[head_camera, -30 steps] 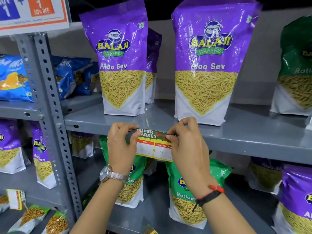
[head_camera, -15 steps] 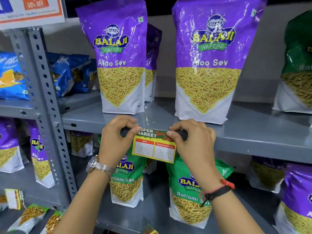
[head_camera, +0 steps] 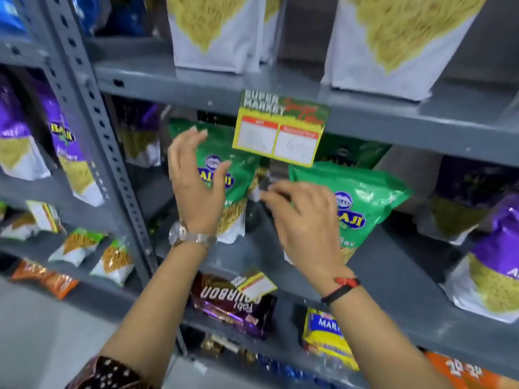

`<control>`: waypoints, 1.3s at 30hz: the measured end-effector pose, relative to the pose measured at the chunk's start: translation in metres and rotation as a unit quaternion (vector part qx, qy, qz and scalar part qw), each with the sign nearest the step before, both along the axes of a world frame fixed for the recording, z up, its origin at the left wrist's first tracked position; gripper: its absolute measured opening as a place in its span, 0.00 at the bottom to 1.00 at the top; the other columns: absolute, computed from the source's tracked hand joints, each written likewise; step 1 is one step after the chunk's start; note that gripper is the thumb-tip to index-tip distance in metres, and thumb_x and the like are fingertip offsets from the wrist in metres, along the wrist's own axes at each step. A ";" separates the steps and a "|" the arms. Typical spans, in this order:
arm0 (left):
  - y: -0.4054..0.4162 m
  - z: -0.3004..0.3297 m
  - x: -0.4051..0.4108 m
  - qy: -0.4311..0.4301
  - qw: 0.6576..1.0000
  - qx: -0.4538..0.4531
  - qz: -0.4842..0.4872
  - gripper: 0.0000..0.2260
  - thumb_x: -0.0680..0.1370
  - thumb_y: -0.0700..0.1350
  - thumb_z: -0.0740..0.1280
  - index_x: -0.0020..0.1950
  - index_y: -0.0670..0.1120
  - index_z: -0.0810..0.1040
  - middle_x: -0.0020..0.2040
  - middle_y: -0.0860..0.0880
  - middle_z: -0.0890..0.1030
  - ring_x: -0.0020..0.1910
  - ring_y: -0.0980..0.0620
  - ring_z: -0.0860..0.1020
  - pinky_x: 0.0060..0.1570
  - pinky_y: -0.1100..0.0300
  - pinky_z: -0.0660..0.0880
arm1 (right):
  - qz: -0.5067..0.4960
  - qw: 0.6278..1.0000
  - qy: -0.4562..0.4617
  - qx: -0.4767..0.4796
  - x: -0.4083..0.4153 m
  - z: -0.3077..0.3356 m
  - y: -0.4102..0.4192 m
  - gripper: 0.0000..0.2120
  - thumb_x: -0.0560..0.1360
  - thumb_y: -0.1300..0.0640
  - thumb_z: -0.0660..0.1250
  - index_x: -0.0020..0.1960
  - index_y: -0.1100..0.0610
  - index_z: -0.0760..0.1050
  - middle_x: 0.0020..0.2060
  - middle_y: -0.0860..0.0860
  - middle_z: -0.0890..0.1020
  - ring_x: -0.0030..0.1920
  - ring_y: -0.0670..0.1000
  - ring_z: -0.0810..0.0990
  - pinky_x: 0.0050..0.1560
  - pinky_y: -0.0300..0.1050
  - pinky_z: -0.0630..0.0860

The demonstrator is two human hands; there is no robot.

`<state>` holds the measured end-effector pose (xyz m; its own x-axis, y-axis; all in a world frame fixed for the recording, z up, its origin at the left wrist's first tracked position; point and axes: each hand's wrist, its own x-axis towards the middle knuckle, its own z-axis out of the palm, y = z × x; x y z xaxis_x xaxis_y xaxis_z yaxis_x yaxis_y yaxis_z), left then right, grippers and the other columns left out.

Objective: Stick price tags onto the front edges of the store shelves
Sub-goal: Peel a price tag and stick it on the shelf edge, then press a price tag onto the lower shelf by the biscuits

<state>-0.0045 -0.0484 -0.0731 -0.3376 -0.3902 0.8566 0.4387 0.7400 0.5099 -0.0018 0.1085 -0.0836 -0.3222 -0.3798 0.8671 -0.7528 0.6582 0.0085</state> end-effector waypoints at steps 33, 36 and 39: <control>0.003 -0.224 0.008 -0.382 0.913 0.126 -0.064 0.06 0.68 0.31 0.71 0.36 0.38 0.76 0.32 0.44 0.75 0.30 0.47 0.73 0.31 0.66 0.66 | -0.110 0.880 -0.461 -0.041 0.001 -0.180 0.001 0.03 0.69 0.67 0.68 0.39 0.62 0.77 0.51 0.59 0.72 0.51 0.58 0.72 0.45 0.50 0.75; 0.005 -0.224 0.009 -0.373 0.922 0.095 -0.050 0.06 0.66 0.28 0.72 0.35 0.35 0.76 0.36 0.42 0.73 0.30 0.45 0.73 0.34 0.59 0.68 | -0.116 0.874 -0.468 -0.051 0.000 -0.184 0.000 0.04 0.68 0.69 0.68 0.39 0.62 0.77 0.50 0.59 0.73 0.51 0.57 0.72 0.48 0.49 0.73; 0.007 -0.223 0.009 -0.370 0.923 0.094 -0.039 0.06 0.66 0.28 0.71 0.35 0.35 0.76 0.37 0.42 0.72 0.31 0.45 0.73 0.35 0.57 0.68 | -0.109 0.872 -0.473 -0.066 0.000 -0.186 -0.001 0.05 0.67 0.71 0.68 0.38 0.62 0.78 0.49 0.59 0.75 0.50 0.58 0.73 0.49 0.49 0.73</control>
